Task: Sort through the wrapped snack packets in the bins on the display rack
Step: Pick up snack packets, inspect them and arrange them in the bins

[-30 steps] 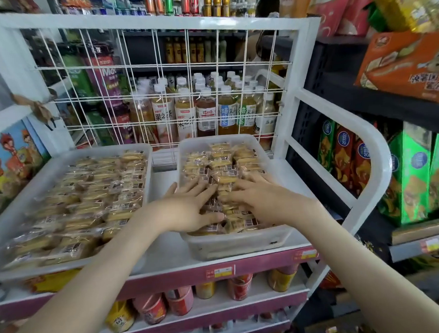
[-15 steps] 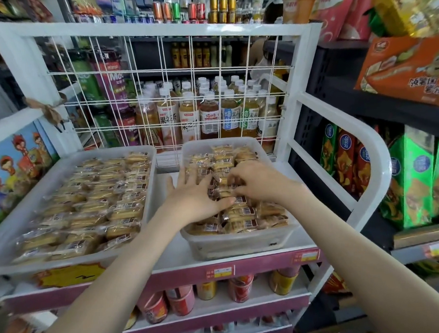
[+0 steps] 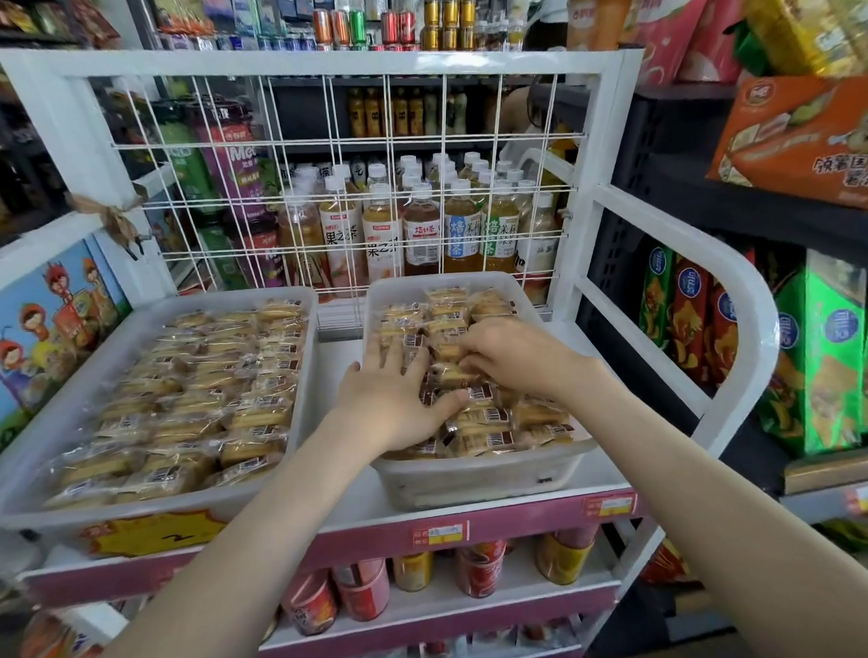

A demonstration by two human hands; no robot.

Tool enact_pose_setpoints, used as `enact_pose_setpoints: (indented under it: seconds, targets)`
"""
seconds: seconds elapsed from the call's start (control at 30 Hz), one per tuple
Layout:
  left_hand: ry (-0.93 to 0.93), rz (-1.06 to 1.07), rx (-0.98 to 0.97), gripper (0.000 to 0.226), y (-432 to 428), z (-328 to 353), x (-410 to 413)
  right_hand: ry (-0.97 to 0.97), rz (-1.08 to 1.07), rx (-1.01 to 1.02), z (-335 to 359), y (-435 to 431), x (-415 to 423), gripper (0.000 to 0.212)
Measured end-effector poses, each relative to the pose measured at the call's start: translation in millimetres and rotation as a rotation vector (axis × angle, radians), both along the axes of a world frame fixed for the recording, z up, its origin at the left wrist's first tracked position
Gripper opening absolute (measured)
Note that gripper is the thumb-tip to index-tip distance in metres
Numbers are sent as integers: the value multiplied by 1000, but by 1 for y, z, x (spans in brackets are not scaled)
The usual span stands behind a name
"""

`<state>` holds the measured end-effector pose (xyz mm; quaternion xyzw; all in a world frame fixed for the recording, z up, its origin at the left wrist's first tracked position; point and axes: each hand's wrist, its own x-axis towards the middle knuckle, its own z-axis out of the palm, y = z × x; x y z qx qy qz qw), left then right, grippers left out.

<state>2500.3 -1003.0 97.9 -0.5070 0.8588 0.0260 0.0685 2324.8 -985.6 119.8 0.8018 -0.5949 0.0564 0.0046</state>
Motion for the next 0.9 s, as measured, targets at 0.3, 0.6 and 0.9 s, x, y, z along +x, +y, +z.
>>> enact_pose_setpoints:
  seconds: [0.3,0.6,0.9]
  targets:
    - [-63,-58,-136,85,4,3,-1,-45,53,22,-2,4,-2,34]
    - [-15,-44,-78,86,3,1,0,1,54,76,1,1,6,47]
    - [-1,-43,-32,87,-1,2,2,-534,-18,-41,28,7,-24,30]
